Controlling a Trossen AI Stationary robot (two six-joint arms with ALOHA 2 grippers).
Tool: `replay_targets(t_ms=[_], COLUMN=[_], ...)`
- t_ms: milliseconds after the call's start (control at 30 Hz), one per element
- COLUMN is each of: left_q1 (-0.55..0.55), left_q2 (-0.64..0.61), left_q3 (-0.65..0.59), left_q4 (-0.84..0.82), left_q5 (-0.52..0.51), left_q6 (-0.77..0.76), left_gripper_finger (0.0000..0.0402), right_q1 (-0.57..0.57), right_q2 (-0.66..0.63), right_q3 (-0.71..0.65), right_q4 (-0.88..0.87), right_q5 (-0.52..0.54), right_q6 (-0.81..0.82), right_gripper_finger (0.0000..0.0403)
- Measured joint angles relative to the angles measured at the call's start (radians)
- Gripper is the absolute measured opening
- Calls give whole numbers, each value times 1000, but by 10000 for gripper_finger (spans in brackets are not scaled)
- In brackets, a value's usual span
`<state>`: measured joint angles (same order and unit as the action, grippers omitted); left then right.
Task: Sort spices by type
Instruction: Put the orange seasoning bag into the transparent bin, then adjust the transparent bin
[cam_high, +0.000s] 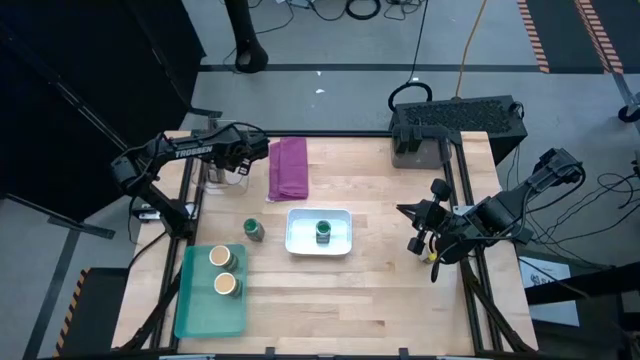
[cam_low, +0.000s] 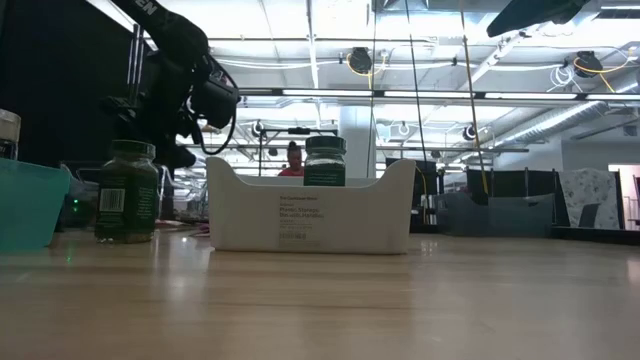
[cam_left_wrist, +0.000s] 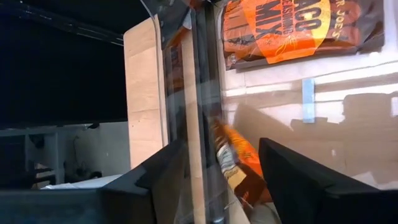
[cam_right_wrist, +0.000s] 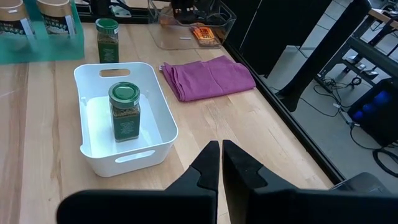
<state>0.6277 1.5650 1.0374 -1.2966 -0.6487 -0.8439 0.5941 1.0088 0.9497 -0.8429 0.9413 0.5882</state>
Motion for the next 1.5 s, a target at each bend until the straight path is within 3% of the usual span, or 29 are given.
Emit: replay_targets(t_ms=[300,867,967,1133,1200,1267,1367,1500], left_q1=[0,-68,-123,-237,-275,-303,-305,-248], left_q2=[-1,-5,-6,-6,-6,-6,-6,0], left_q3=[4,153,174,188,188,188,188,189], left_q4=[-98,-185,-202,-103,14,130,246,255], left_q5=[-11,-32,23,269,378,417,419,410], left_q6=[14,48,109,268,347,404,437,409], left_gripper_finger=[215,215,215,208,191,162,100,13], right_q1=[0,0,0,0,0,0,0,0], right_q2=[0,0,0,0,0,0,0,0], right_q3=[0,0,0,0,0,0,0,0], right_q4=[0,-1,-12,-16,-16,-16,-16,-16], right_q5=[0,1,0,0,0,0,3,3], right_q6=[-5,-17,-17,-17,-17,-17,-17,-17], right_gripper_finger=[0,0,0,0,0,0,0,0])
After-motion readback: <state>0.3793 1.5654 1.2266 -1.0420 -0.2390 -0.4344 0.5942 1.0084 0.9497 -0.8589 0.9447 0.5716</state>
